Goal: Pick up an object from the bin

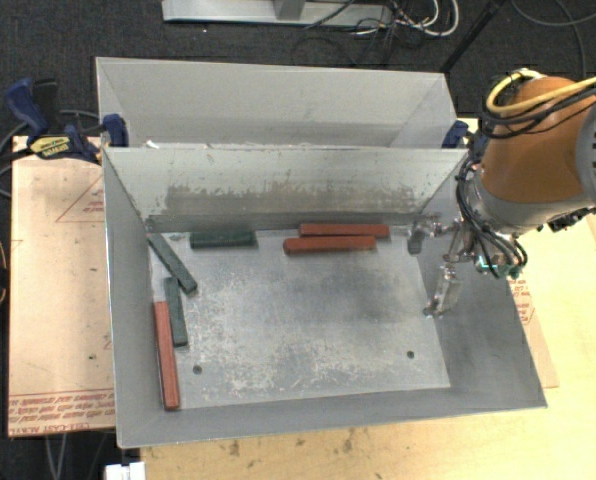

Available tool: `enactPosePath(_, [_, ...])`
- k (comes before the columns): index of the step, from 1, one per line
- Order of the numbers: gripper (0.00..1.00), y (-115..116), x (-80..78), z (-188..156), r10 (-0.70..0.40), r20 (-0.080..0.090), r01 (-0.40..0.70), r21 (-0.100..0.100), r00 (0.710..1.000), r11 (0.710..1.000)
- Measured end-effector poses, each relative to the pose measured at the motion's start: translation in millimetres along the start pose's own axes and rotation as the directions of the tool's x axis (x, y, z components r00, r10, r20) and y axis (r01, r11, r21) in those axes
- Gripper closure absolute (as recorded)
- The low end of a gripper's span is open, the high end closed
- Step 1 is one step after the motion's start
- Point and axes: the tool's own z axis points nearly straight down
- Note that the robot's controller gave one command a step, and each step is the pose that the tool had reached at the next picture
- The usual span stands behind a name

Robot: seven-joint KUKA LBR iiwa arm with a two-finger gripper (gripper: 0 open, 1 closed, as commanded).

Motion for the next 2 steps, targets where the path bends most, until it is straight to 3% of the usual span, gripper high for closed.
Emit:
enactPosePath(1, [0.0,62,15.1,68,-0.026,0.0,0.026,-0.003,1.0,1.0])
enactPosePath(2, [0.0,107,-61.6,100,0.194,0.011,-0.193,-0.003,0.981,0.981])
